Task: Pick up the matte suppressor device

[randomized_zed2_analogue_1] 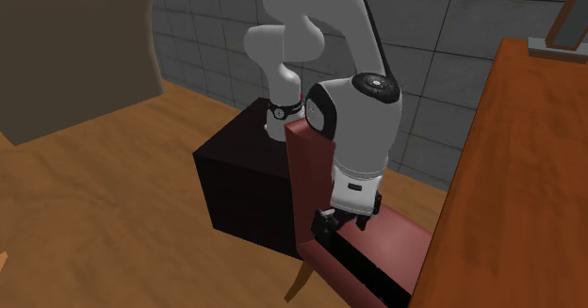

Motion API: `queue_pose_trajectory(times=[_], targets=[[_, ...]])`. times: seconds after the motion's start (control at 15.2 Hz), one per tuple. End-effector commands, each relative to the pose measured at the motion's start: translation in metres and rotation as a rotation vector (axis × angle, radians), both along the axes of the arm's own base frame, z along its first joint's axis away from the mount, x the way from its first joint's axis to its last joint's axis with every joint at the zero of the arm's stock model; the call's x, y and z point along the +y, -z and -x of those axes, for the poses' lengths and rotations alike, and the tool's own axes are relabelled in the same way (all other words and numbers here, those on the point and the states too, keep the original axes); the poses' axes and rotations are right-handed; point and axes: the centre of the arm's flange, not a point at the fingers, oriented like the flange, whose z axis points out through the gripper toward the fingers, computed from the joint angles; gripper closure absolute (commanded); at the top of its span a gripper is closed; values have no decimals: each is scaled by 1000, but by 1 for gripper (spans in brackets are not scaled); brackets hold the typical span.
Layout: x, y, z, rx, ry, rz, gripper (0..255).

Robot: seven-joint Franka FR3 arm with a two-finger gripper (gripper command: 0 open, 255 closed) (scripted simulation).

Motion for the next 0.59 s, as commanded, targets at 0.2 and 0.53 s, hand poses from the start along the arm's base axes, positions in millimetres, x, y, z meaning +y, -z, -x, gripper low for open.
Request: queue_pose_trajectory(times=[0.2,0.53], targets=[[41,54,6,8,-101,17,0],[41,75,6,8,-102,17,0]])
